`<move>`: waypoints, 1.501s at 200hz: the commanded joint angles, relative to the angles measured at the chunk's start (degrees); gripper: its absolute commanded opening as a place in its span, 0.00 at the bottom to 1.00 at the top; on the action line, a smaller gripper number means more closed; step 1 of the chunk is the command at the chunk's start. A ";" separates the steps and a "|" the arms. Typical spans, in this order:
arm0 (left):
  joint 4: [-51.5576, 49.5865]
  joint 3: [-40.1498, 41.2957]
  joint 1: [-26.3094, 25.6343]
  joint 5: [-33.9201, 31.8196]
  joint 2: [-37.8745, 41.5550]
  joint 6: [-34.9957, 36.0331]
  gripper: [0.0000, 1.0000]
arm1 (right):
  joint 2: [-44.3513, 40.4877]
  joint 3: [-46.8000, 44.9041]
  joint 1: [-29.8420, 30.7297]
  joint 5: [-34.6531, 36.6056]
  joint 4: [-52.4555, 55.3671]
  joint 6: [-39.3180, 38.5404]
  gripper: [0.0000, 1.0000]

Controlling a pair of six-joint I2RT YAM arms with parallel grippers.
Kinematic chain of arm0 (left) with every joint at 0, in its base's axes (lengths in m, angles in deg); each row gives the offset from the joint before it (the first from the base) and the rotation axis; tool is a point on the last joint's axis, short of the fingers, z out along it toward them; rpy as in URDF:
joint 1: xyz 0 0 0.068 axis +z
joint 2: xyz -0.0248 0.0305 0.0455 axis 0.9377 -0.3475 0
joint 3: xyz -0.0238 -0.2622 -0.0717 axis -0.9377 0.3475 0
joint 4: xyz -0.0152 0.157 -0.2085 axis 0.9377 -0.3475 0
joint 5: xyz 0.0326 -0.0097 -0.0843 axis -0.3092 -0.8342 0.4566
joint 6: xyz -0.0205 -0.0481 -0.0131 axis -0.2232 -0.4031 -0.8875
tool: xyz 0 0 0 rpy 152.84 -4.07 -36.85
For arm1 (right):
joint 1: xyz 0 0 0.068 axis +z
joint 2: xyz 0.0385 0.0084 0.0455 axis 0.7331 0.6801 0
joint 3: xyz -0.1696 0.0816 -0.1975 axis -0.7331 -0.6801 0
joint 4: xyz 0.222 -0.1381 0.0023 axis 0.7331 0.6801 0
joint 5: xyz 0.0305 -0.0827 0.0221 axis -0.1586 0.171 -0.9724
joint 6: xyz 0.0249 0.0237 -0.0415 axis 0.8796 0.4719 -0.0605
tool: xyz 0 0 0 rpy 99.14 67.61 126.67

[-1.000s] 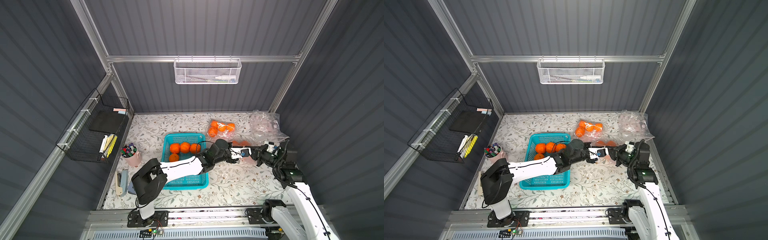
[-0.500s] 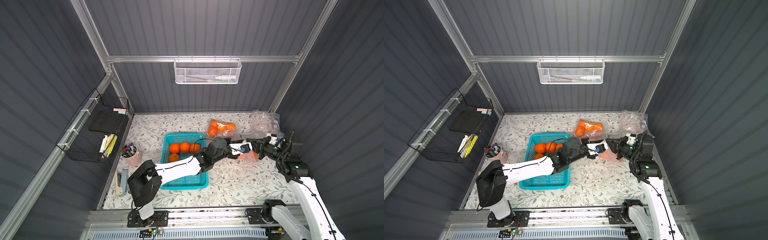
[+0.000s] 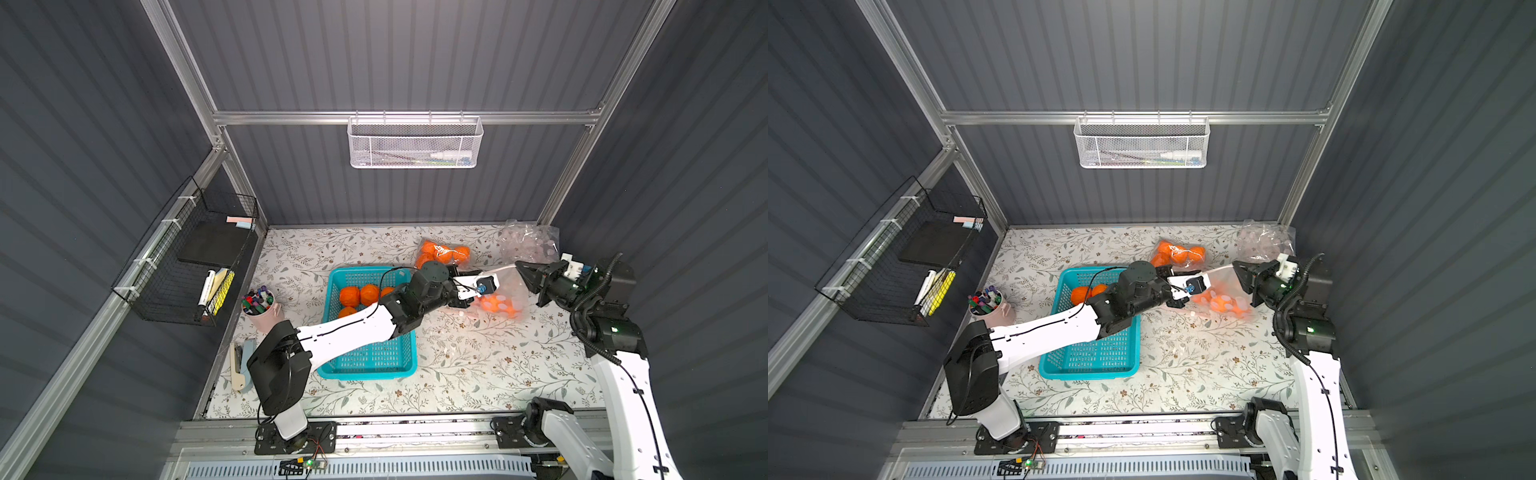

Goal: Open the zip-top bag and take out the orange
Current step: Unzip the zipper on the zipper food storage bag.

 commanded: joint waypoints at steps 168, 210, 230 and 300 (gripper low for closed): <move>-23.57 0.22 7.93 3.95 5.88 -2.21 0.14 | 2.39 3.09 -7.97 2.64 -5.82 0.59 0.00; -23.41 0.76 8.02 3.16 6.00 -2.26 0.14 | 2.28 2.13 -7.94 0.65 -6.57 1.40 0.00; -23.22 0.46 8.01 3.33 5.91 -2.71 0.29 | 1.58 1.38 -7.84 0.12 -6.30 1.41 0.00; -22.87 -6.35 7.83 14.15 8.78 -8.53 0.90 | -2.87 -3.37 -6.81 -3.10 -2.10 -0.35 0.00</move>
